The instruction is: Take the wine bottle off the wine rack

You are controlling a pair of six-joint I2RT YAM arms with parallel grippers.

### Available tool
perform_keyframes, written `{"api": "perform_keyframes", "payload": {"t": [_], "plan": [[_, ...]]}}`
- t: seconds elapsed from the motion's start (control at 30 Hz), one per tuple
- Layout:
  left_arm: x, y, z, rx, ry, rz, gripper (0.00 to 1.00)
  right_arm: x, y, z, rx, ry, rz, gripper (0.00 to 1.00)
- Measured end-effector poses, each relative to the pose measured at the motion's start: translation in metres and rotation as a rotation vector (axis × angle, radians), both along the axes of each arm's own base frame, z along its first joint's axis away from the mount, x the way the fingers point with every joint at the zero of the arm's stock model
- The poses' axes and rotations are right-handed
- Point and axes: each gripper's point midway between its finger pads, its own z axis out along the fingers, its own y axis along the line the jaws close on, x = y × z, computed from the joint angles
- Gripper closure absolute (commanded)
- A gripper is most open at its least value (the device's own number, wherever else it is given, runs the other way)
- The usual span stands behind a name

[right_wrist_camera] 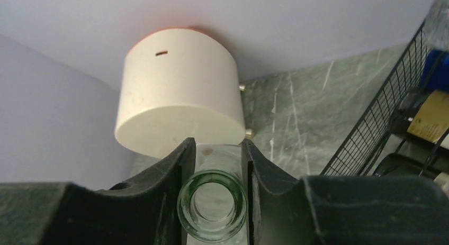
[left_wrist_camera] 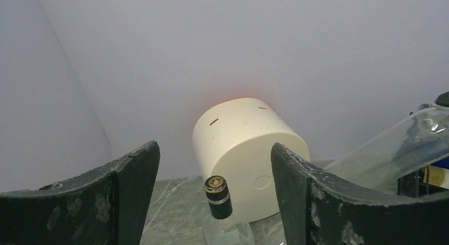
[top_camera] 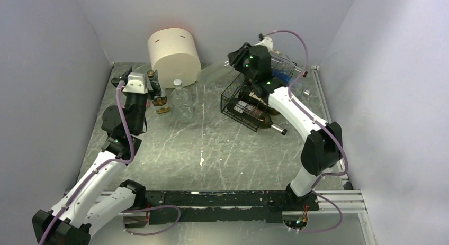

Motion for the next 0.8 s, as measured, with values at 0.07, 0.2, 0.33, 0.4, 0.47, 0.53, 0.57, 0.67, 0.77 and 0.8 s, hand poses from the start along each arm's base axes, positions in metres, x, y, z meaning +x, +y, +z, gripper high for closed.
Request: {"api": "perform_keyframes", "payload": {"t": [0.07,0.2,0.33,0.4,0.47,0.53,0.57,0.67,0.77,0.8], "plan": [[0.000,0.001,0.001,0.000,-0.002,0.006,0.19,-0.002,0.015,0.002,-0.094,-0.029,0.003,1.00],[-0.001,0.002,0.002,-0.002,-0.007,0.012,0.19,-0.017,0.050,0.006,-0.278,-0.088,0.045,1.00],[0.001,0.002,0.000,0.000,-0.001,0.012,0.19,-0.024,0.079,0.007,-0.419,-0.134,0.083,1.00],[0.003,0.001,-0.002,0.002,0.004,0.012,0.19,-0.025,0.091,0.003,-0.487,-0.144,0.101,1.00],[0.003,0.001,-0.003,0.006,0.007,0.013,0.19,-0.025,0.099,-0.003,-0.545,-0.143,0.119,1.00],[0.004,0.001,-0.003,0.009,0.007,0.014,0.19,-0.023,0.105,-0.010,-0.601,-0.135,0.132,1.00],[0.004,0.001,-0.003,0.010,0.007,0.015,0.19,-0.022,0.108,-0.013,-0.626,-0.133,0.137,1.00],[0.004,0.001,-0.003,0.014,0.008,0.016,0.20,-0.022,0.113,-0.026,-0.686,-0.126,0.155,1.00],[0.005,0.000,-0.005,0.016,0.013,0.016,0.20,-0.025,0.119,-0.038,-0.726,-0.114,0.176,1.00],[0.006,0.000,-0.005,0.016,0.013,0.016,0.20,-0.025,0.123,-0.041,-0.733,-0.111,0.184,1.00]]}}
